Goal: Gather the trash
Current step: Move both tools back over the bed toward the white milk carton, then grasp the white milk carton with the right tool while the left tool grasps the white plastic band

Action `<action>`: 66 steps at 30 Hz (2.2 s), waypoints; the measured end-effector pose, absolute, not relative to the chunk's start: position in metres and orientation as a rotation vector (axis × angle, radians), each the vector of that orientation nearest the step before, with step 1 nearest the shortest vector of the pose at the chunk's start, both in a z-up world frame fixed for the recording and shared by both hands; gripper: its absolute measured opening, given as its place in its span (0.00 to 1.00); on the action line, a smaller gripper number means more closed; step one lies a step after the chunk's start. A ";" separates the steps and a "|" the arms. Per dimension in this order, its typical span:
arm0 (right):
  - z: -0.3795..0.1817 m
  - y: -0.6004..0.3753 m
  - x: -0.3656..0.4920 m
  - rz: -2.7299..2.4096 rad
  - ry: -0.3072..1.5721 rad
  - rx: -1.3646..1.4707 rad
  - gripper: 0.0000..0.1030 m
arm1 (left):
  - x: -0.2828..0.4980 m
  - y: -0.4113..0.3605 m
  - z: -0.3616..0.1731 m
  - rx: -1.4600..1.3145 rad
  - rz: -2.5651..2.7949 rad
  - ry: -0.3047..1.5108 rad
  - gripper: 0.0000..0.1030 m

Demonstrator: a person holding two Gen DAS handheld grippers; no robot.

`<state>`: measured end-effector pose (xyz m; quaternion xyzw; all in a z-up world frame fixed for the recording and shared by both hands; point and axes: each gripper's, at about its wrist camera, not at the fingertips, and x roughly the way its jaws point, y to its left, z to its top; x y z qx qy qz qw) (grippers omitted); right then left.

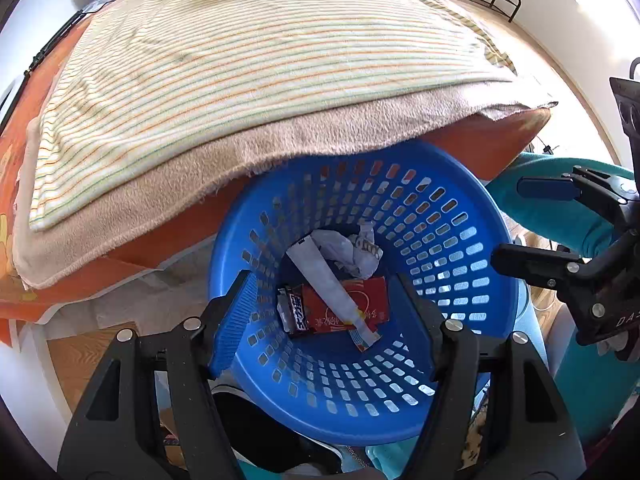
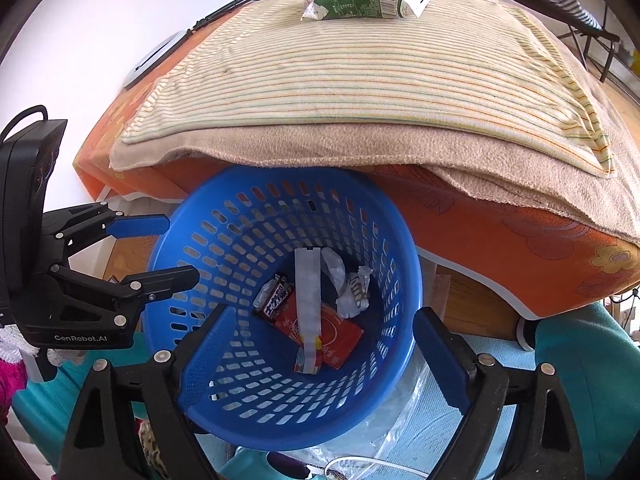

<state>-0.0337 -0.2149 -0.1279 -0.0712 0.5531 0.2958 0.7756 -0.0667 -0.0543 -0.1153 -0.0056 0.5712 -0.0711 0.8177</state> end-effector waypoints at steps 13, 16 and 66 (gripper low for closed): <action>-0.092 -0.221 -0.006 0.627 1.107 -0.115 0.91 | -0.025 -0.044 -0.068 -0.021 -0.142 1.123 0.68; -0.081 -0.221 0.006 0.622 1.074 -0.119 0.91 | -0.012 -0.039 -0.057 -0.026 -0.140 1.105 0.68; -0.081 -0.119 0.271 0.827 1.159 -0.039 0.91 | 0.120 0.074 -0.020 -0.133 0.026 0.952 0.68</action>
